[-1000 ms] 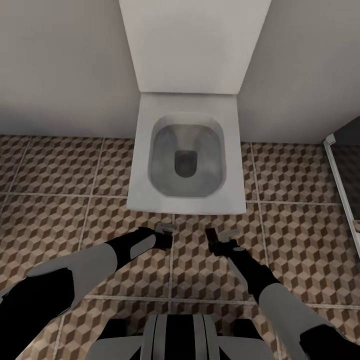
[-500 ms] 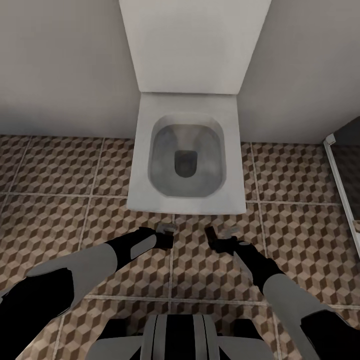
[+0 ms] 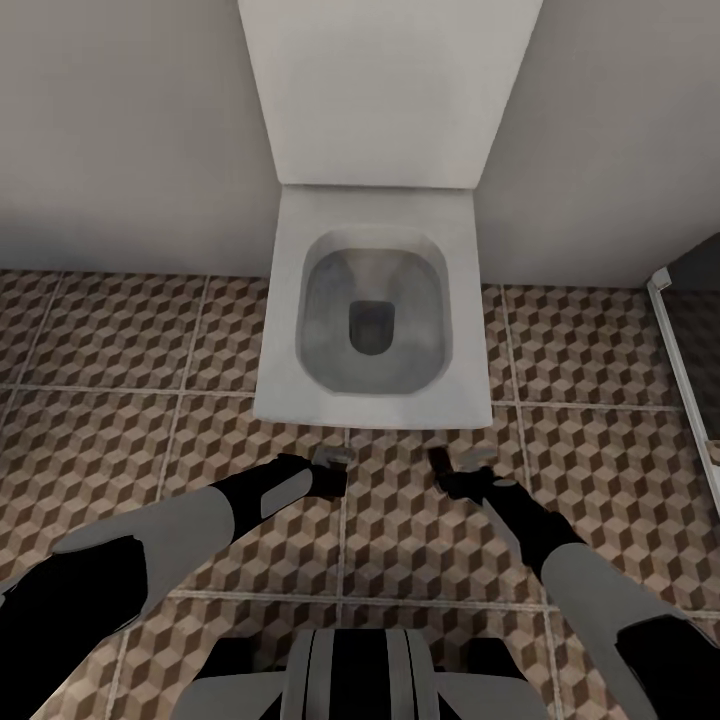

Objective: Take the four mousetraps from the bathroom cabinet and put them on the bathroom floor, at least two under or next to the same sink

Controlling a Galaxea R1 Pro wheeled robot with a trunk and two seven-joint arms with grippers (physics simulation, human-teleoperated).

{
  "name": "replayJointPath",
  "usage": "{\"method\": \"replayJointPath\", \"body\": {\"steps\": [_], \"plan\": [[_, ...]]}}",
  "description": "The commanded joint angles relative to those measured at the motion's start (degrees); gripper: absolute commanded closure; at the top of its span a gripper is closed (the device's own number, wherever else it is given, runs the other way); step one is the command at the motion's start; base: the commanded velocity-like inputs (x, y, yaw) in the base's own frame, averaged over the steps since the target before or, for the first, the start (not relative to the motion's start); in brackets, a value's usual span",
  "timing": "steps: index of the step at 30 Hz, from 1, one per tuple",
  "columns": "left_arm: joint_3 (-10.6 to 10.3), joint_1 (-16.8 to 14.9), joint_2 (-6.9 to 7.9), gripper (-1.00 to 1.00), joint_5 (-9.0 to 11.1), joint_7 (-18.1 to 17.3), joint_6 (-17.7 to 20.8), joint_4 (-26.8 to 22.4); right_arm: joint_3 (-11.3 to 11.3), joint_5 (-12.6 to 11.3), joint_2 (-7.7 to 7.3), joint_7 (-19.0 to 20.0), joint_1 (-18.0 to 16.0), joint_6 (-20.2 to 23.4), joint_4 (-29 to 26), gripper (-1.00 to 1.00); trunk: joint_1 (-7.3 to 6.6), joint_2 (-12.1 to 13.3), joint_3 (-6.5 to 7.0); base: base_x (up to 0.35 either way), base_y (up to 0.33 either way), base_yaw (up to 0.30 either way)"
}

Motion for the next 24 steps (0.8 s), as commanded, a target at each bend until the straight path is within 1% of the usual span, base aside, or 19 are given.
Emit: {"method": "replayJointPath", "body": {"steps": [1,2,6,8,13,19,20,21,23,24], "plan": [[-0.33,-0.05,0.02,1.00,0.56,0.49,-0.01,-0.11,0.35,-0.78,-0.22,-1.76,-0.05,-0.18,-0.11,1.00,-0.01,-0.01,-0.03,0.000,0.000,0.000],[-0.33,-0.07,0.02,1.00,0.54,0.49,-0.01,-0.17,0.33,-0.77,-0.35,-4.81,-0.09,-0.85,-0.06,1.00,-0.01,-0.01,-0.03,0.000,0.000,0.000],[-0.33,-0.07,-0.05,1.00,0.55,0.49,-0.02,-0.20,0.33,-0.75,-0.30,-9.96,-0.11,-1.15,0.27,1.00,-0.01,-0.01,-0.03,0.000,0.000,0.000],[-0.33,-0.07,-0.06,1.00,0.58,0.44,-0.05,-0.20,0.32,-0.78,-0.22,-11.50,-0.11,-1.20,0.36,1.00,-0.01,-0.01,-0.03,0.000,0.000,0.000],[-0.33,-0.07,-0.06,1.00,0.60,0.41,-0.05,-0.27,0.32,-0.75,0.11,-12.49,-0.11,-1.18,1.09,1.00,-0.01,-0.01,-0.03,0.000,0.000,0.000],[-0.31,-0.06,-0.06,1.00,0.60,0.32,-0.07,-0.29,0.40,-0.69,1.83,-12.68,-0.11,-1.17,2.22,1.00,-0.01,-0.01,-0.03,0.000,0.000,0.000],[-0.30,-0.06,-0.06,1.00,0.60,0.32,-0.06,-0.29,0.41,-0.68,2.32,-12.69,-0.11,-1.17,2.69,1.00,-0.01,-0.01,-0.03,0.000,0.000,0.000],[-0.26,-0.07,-0.06,1.00,0.60,0.31,-0.03,-0.82,0.41,-0.62,3.91,-12.73,-0.11,-1.17,3.57,1.00,-0.01,-0.01,-0.03,0.000,0.000,0.000],[-0.25,-0.07,0.11,1.00,0.60,0.31,-0.02,-2.35,0.41,-0.58,4.69,-12.75,-0.11,-1.22,3.81,1.00,-0.01,-0.01,-0.03,0.000,0.000,0.000],[-0.24,-0.07,0.60,1.00,0.60,0.34,-0.01,-3.71,0.41,-0.56,5.06,-12.76,-0.11,-1.22,3.92,1.00,-0.01,-0.01,-0.03,0.000,0.000,0.000]]}}
